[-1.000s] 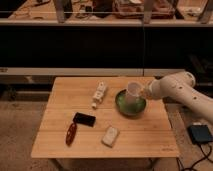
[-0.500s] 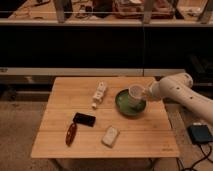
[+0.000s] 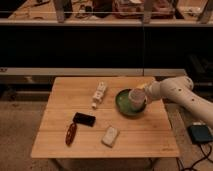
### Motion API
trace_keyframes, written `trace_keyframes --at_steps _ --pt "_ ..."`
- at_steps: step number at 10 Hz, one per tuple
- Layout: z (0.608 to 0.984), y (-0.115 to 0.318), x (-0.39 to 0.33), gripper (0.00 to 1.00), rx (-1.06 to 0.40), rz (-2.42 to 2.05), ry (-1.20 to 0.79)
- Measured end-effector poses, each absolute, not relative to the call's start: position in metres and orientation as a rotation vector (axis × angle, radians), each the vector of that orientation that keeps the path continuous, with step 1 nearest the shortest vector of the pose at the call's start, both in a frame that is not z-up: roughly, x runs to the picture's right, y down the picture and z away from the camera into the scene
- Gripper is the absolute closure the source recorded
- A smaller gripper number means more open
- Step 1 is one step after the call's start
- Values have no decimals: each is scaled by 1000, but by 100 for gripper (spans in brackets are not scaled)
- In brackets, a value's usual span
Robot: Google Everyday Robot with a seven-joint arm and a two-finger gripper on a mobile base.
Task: Place the ceramic cup in the ceramic bowl
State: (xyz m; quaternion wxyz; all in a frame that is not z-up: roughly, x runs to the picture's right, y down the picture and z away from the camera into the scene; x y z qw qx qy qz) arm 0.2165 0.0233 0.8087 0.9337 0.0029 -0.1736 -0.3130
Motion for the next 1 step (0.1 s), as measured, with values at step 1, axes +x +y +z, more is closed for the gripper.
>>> trace_keyframes --at_steps 1 --pt "808 23 218 20 8 -638 -354"
